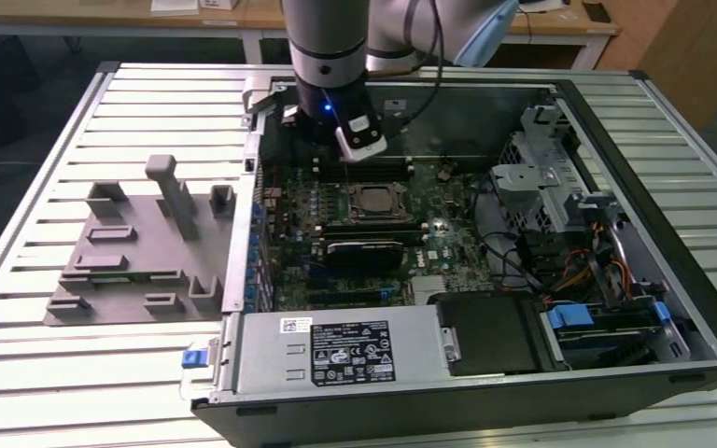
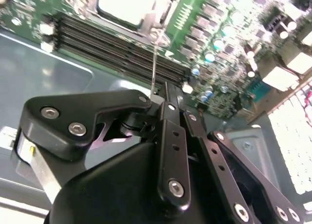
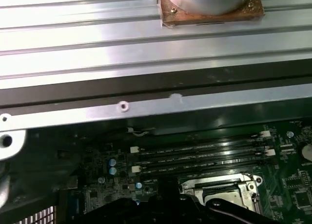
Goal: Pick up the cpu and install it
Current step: 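Install the first cpu locking lever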
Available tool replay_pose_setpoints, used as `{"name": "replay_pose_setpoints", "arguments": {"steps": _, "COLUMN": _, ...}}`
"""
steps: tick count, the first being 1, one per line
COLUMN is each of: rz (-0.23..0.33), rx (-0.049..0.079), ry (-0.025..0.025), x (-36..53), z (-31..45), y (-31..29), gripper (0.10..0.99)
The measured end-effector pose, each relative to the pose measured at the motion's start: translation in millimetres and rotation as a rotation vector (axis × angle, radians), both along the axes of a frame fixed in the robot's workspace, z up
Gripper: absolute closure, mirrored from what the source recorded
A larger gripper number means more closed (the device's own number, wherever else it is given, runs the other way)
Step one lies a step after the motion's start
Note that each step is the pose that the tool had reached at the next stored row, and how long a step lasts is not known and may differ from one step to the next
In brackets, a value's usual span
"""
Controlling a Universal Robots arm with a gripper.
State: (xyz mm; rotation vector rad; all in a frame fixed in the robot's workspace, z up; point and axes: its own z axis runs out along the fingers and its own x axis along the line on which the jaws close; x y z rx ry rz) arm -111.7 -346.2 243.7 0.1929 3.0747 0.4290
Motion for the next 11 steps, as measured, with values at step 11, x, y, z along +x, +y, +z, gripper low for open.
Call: {"name": "replay_pose_setpoints", "arguments": {"steps": 11, "rz": -0.001, "rx": -0.036, "ry": 0.0, "x": 26.4, "z": -0.2, "y": 0.7, "gripper": 0.98}}
